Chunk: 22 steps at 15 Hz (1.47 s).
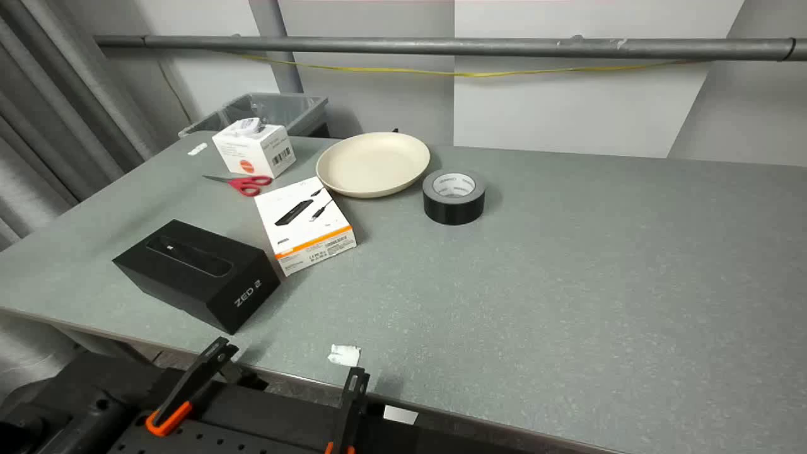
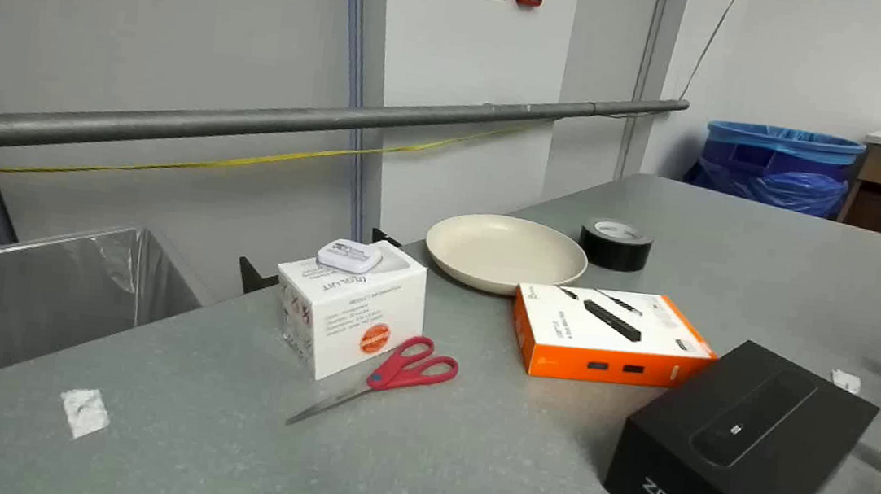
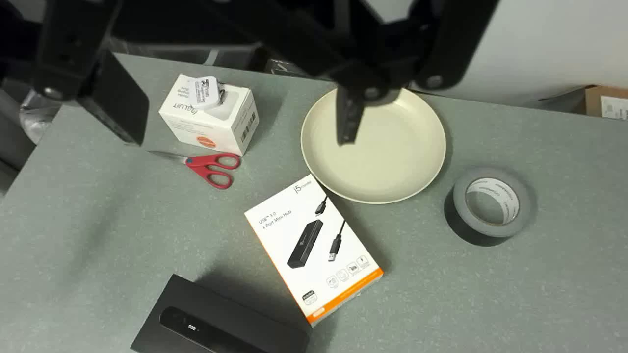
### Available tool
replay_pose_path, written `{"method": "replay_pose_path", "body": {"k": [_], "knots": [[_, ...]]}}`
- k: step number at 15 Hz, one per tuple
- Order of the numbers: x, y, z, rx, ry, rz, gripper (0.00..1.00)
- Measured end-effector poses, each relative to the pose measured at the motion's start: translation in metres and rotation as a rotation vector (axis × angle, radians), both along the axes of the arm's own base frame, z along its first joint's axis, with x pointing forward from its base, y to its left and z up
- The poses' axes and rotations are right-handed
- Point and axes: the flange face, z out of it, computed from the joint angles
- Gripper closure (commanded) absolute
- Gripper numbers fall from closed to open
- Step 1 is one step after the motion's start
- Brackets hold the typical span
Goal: Put the tape on the plate
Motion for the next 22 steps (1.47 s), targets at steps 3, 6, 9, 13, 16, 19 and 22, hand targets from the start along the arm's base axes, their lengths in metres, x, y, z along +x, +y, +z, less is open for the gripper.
{"method": "replay_pose_path", "body": {"k": [3, 6, 9, 13, 16, 19, 22], "knots": [[0.000, 0.000, 0.000, 0.000, 0.001, 0.000, 0.00], [0.000, 0.000, -0.001, 0.000, 0.001, 0.000, 0.00], [0.004, -0.002, -0.006, -0.022, -0.008, 0.003, 0.00], [0.037, -0.030, -0.062, -0.087, -0.035, -0.024, 0.00], [0.066, -0.068, -0.126, -0.097, -0.020, -0.081, 0.00], [0.088, -0.106, -0.180, -0.093, 0.015, -0.147, 0.00], [0.102, -0.123, -0.199, -0.081, 0.045, -0.188, 0.00]]}}
